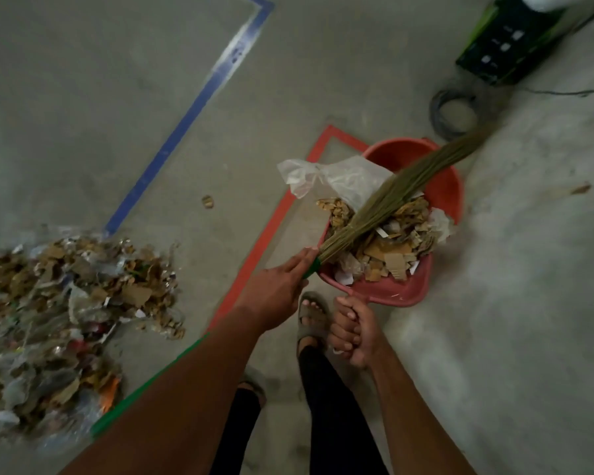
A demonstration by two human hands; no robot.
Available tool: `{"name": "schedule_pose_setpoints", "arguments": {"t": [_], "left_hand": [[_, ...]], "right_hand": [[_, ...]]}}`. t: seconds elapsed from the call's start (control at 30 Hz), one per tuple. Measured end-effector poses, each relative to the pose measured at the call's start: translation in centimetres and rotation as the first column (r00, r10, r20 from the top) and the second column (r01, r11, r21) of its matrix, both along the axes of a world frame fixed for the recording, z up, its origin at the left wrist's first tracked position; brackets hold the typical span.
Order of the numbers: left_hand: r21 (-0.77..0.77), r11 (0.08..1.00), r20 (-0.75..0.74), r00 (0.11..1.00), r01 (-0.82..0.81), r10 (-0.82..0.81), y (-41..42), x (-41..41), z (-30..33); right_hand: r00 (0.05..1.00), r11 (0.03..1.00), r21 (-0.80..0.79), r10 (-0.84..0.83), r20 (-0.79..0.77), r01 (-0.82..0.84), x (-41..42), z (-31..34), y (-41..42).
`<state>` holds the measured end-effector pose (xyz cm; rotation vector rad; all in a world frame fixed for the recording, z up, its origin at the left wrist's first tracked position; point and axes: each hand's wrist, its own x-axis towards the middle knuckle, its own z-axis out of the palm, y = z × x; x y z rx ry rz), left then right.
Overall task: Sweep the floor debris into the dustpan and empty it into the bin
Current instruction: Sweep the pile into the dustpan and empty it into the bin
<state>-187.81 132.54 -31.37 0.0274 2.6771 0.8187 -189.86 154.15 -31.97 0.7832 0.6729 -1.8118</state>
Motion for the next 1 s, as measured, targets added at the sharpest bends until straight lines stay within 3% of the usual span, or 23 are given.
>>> {"name": "schedule_pose_setpoints", "arguments": {"t": [0.23,0.43,0.7,1.0], "left_hand": [[-0.007,0.993,0.057,0.992,0.115,-0.115,6.6,-7.6,0.3],[-0.019,0.992,0.093,0.988,0.125,-0.123,9.9,-12.1,-1.4],[-0.047,0.998,0.133,0.990,0.052,-0.046,10.7,-16.5,-5.1],[-0.182,0.983,0.117,0.993,0.025,-0.004,11.4,-20.0,-8.1]], "right_hand": [[0.991,0.989,0.078,-0.119,-0.057,0.123,-4.9,0.7,5.8],[0.990,0.975,0.175,-0.126,-0.059,0.134,-9.0,-0.9,8.2],[0.997,0.970,0.234,-0.066,0.026,0.058,-15.3,-3.6,8.1],[0.987,0.958,0.278,0.023,0.159,-0.067,-21.6,-8.0,9.0]]}}
